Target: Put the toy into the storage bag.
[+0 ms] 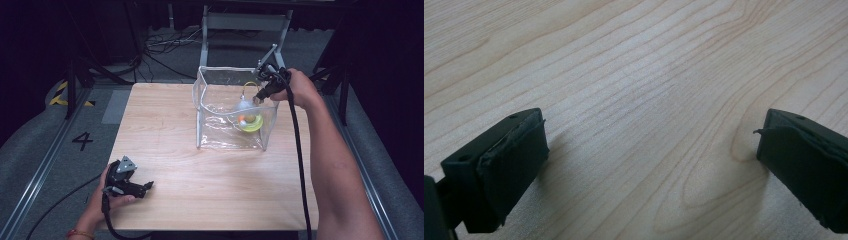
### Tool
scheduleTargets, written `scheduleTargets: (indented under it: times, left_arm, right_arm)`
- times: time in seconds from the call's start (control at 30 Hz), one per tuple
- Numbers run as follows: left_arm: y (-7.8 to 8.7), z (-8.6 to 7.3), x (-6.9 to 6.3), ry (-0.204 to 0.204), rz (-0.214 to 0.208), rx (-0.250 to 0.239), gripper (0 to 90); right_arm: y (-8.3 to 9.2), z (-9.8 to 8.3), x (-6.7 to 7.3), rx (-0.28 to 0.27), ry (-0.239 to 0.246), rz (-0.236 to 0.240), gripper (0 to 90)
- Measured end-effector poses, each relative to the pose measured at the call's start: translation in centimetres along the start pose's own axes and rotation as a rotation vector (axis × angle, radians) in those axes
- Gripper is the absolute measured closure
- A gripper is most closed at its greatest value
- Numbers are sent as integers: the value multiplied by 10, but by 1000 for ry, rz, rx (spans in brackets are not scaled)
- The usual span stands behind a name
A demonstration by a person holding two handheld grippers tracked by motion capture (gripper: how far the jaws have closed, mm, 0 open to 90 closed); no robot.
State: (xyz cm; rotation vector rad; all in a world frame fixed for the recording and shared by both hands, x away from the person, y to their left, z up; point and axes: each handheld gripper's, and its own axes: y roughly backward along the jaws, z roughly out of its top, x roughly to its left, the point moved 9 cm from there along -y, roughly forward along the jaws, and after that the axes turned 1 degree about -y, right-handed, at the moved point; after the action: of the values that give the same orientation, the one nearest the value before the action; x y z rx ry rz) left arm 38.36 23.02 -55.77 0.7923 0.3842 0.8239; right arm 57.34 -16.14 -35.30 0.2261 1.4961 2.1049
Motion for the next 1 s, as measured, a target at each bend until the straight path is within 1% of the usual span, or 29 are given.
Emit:
scheduleTargets:
  times: [0.27,0.3,0.43,0.57,0.6,0.63,0.7,0.77,0.83,1.0]
  left_arm:
    - [0,0,0,-4,2,-1,3]
    - [0,0,0,0,0,0,3]
    - [0,0,0,-4,2,-1,3]
    - [0,0,0,-4,2,-1,3]
    - [0,0,0,-4,2,-1,3]
    - [0,0,0,-4,2,-1,3]
    - [0,0,0,-2,2,-1,3]
    - [0,0,0,-4,2,-1,3]
    - [0,0,0,-4,2,-1,3]
    - [0,0,0,-4,2,-1,3]
  right_arm:
    - [-9,-8,3,12,-1,15,882]
    - [-11,-10,3,17,0,15,882]
    - [-17,-16,5,47,5,19,880]
    - [-19,-19,6,58,5,14,873]
    - [-18,-19,7,52,6,18,870]
    - [-16,-18,9,43,9,34,860]
    - [-16,-18,10,49,15,39,860]
    - [-14,-19,9,45,13,27,851]
    - [-13,-19,9,42,12,26,841]
    - [-7,-17,9,5,5,15,819]
